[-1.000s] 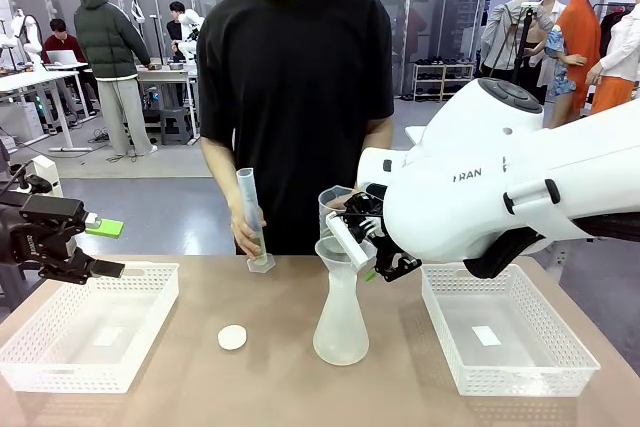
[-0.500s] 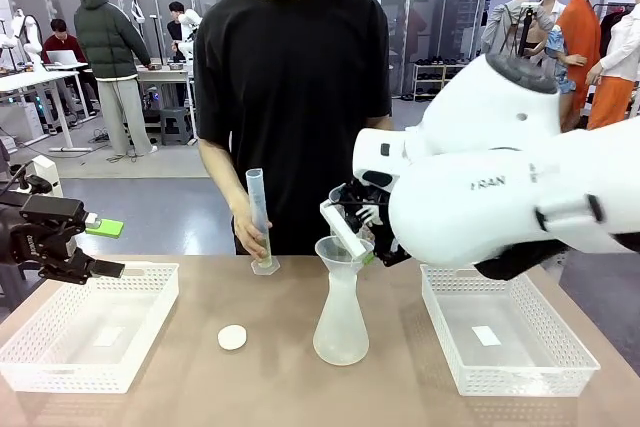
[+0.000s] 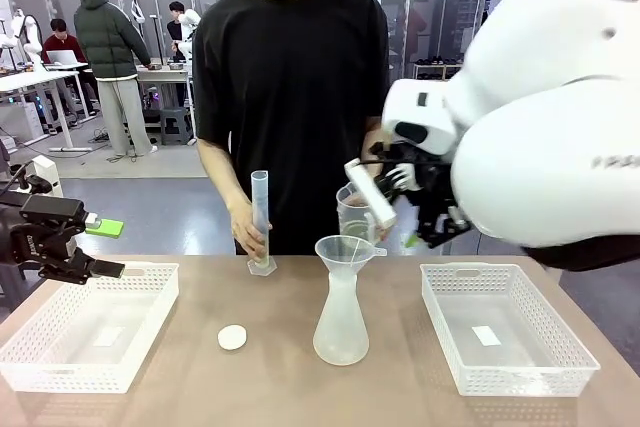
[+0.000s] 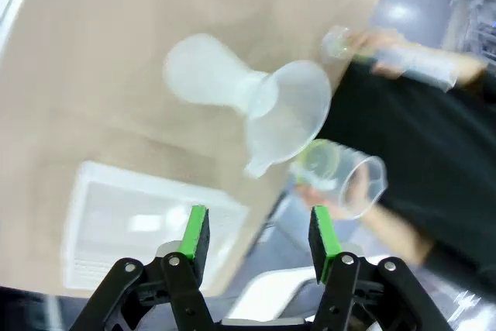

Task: Prepare the solutions needed for the experiment.
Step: Once the solution is in the Big flask , pick up the Plastic Funnel and place it back into the right Organizing basket.

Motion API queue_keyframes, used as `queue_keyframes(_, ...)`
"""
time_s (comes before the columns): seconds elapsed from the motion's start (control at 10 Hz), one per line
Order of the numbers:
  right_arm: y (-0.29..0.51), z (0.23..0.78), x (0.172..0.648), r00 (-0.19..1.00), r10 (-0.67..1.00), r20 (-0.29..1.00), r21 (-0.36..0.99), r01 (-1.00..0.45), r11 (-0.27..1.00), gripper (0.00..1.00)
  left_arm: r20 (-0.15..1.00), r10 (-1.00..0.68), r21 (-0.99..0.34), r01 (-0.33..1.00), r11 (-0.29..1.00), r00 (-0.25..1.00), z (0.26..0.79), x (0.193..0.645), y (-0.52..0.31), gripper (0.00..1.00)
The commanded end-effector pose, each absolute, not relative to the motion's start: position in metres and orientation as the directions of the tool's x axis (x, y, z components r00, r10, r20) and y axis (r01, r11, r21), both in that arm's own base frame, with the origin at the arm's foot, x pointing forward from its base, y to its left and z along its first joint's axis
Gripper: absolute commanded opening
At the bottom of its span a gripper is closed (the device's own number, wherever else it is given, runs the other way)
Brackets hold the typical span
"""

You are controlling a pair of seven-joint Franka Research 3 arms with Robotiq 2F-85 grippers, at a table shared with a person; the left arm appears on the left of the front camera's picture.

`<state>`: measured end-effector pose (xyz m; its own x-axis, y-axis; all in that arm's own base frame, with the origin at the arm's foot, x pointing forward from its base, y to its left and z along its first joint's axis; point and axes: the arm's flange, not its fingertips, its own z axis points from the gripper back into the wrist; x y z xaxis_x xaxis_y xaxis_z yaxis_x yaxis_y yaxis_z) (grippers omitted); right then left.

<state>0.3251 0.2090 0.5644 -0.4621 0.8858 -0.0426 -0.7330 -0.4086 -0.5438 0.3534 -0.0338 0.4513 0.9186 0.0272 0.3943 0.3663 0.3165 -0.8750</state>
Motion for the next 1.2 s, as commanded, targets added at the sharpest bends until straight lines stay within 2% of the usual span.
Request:
queue_keyframes(0.0,0.168,0.578,0.318,-0.176,0.976,0.127,-0.428,-0.897,-0.106,0.66,0.396,0.040,-0.883,0.369,0.291,0.917,0.453,0.353,-0.037,1.00)
queue_keyframes(0.1,0.148,0.577,0.310,-0.108,0.949,0.295,-0.380,-0.925,0.013,0.66,0.396,0.040,-0.883,0.369,0.291,0.917,0.453,0.353,-0.037,1.00)
queue_keyframes(0.2,0.130,0.569,0.304,-0.019,0.912,0.411,-0.314,-0.942,0.122,0.66,0.396,0.040,-0.883,0.369,0.291,0.917,0.453,0.353,-0.037,1.00)
queue_keyframes(0.3,0.114,0.560,0.297,0.006,0.860,0.511,-0.274,-0.947,0.169,0.66,0.396,0.040,-0.883,0.369,0.291,0.917,0.453,0.353,-0.037,1.00)
queue_keyframes(0.4,0.110,0.554,0.290,-0.036,0.863,0.503,-0.267,-0.957,0.115,0.66,0.396,0.040,-0.883,0.369,0.291,0.917,0.453,0.353,-0.037,1.00)
queue_keyframes(0.5,0.117,0.570,0.309,-0.073,0.922,0.379,-0.276,-0.960,0.037,0.66,0.396,0.040,-0.883,0.369,0.291,0.917,0.453,0.353,-0.037,1.00)
queue_keyframes(1.0,0.119,0.568,0.304,-0.072,0.912,0.405,-0.269,-0.962,0.044,0.66,0.396,0.040,-0.883,0.369,0.291,0.917,0.453,0.353,-0.037,1.00)
queue_keyframes(1.1,0.105,0.558,0.313,0.186,0.851,0.492,-0.068,-0.966,0.250,0.66,0.396,0.040,-0.883,0.369,0.291,0.917,0.453,0.353,-0.037,1.00)
